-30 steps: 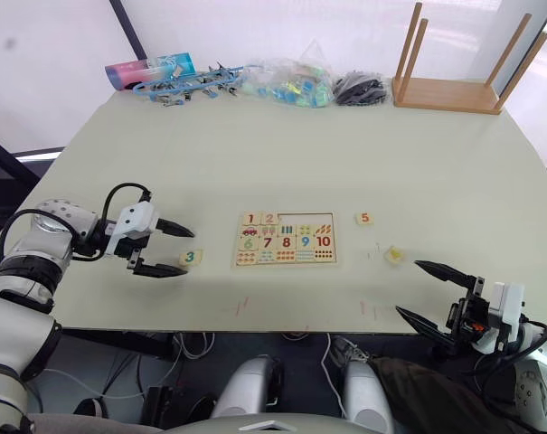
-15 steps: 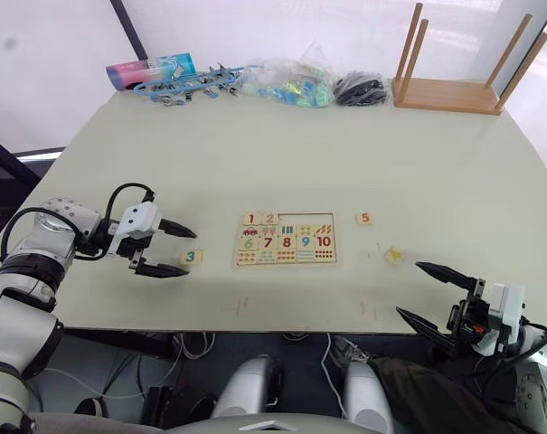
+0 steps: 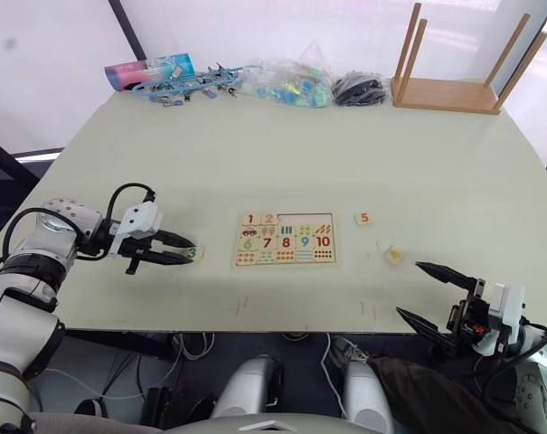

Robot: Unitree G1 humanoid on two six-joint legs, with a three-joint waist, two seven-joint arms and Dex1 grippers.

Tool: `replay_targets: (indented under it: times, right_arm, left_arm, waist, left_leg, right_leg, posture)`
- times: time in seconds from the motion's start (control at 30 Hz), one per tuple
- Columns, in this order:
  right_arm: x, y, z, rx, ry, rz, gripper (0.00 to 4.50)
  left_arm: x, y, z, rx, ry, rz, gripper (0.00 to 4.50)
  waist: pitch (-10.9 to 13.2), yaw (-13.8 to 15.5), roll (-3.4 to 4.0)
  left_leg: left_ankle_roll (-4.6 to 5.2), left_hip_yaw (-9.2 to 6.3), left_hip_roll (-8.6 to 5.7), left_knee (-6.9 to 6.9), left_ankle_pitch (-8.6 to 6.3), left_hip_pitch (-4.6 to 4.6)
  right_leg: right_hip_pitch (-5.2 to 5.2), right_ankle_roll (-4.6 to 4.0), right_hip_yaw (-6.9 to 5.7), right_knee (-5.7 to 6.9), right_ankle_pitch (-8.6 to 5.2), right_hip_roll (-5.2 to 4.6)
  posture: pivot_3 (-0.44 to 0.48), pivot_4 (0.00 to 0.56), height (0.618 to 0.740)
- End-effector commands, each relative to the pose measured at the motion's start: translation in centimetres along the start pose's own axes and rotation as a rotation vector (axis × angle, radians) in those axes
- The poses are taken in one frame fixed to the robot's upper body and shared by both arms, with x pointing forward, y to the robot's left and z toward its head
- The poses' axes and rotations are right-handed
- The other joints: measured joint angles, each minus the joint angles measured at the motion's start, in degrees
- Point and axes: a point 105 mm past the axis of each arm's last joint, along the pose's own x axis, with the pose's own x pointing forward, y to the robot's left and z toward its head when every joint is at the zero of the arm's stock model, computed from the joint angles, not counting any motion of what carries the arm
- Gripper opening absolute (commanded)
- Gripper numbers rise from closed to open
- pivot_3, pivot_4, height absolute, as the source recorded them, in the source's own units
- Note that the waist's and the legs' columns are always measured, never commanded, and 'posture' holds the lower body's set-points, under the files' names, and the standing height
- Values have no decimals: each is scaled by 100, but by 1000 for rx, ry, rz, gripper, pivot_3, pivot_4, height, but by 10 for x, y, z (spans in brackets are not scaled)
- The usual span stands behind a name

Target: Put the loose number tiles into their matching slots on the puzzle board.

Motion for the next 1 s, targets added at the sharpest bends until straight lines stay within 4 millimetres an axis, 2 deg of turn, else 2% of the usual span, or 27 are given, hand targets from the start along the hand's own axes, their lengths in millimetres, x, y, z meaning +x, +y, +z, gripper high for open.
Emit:
replay_targets:
  times: [0.03, 0.23, 0.43, 0.5, 0.67, 0.83, 1.0]
  right_arm:
    - [-1, -2, 10, -46, -15, 5, 4500]
    - [-1, -2, 9, -47, -16, 5, 4500]
    - [0, -1, 9, -48, -21, 2, 4500]
    - [0, -1, 9, -49, -22, 2, 4500]
    - [2, 1, 7, -46, -32, -4, 4500]
    - [5, 1, 8, -44, -54, -23, 4500]
    - [3, 1, 9, -50, -57, -47, 4500]
  left_arm:
    - [3, -9, -7, -12, 22, -56, 1009]
    - [-1, -7, -3, -5, 4, -40, 1009]
    - [-13, 11, 32, 37, -76, 0, 1009]
    - [-15, 13, 38, 41, -91, 7, 1009]
    - [-25, 28, 77, 55, -140, 14, 1009]
    - [-20, 36, 101, 58, -167, -4, 1009]
    - [-6, 43, 123, 104, -180, -24, 1009]
  waist:
    - [0, 0, 0]
    - [0, 0, 0]
    - [4, 6, -6]
    - [4, 5, -6]
    - [10, 13, -13]
    - [11, 0, -9]
    - [12, 12, -11]
  left_leg:
    - [0, 0, 0, 0, 0, 0]
    - [0, -1, 0, 0, 0, 0]
    - [0, -2, 3, 4, 0, -5]
    - [0, -3, 4, 10, 0, -11]
    - [0, -7, 1, 18, 0, -19]
    - [6, -13, -4, 40, -4, -38]
    - [6, -22, -6, 48, -3, -48]
  right_leg:
    - [0, 0, 0, 0, 0, 0]
    - [0, 0, 0, 0, 0, 0]
    - [0, 0, -6, 0, 0, 0]
    - [-1, 0, -12, 0, 0, 0]
    - [-1, 1, -20, 1, 0, 2]
    - [-1, 7, -31, 1, -3, 4]
    - [-2, 10, -35, 1, -4, 9]
  posture:
    - [0, 150, 740]
    - [0, 150, 740]
    - [0, 150, 740]
    - [0, 150, 740]
    - [0, 150, 740]
    - [0, 150, 740]
    - [0, 150, 740]
